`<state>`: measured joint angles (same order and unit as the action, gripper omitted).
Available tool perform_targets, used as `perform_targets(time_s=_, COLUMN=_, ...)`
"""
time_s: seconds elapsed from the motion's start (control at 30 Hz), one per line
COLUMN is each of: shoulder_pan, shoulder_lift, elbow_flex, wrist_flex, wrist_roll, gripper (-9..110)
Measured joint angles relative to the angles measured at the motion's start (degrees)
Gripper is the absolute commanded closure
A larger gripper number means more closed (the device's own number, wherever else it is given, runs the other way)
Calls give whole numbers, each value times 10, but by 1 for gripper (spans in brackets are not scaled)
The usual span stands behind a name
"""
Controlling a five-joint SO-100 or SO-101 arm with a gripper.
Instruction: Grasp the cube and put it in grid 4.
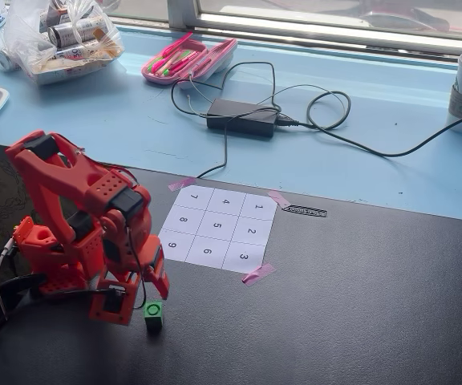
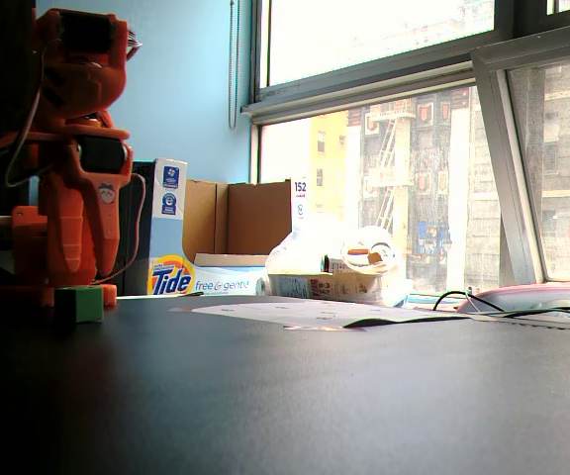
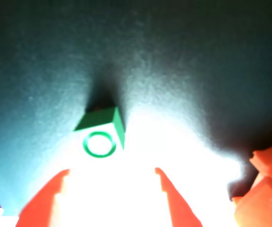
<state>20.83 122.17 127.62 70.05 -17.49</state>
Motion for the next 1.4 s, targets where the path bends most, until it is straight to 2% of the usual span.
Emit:
perform_targets(time_s=0.7, shoulder_pan=37, shoulder_lift=-83, elbow_flex=0, wrist_flex=-89, wrist_roll=-27, gripper=73)
perform_targets(time_s=0.83, shoulder_pan=37, shoulder_lift=-92, elbow_flex=5, wrist_flex=-111, wrist_roll=-27, gripper=78)
perform_targets(time_s=0.9, shoulder_pan=37, shoulder_lift=-93, elbow_flex=10, wrist_flex=-126, wrist_roll=-27, gripper=96)
perform_targets(time_s=0.97, shoulder_pan=36, shoulder_lift=-98, elbow_flex=13, wrist_flex=-133, wrist_roll=-27, gripper=101)
perform_targets(time_s=1.4, shoulder_pan=32, shoulder_lift=-98, elbow_flex=22, wrist_flex=-159, wrist_roll=-28, gripper=101)
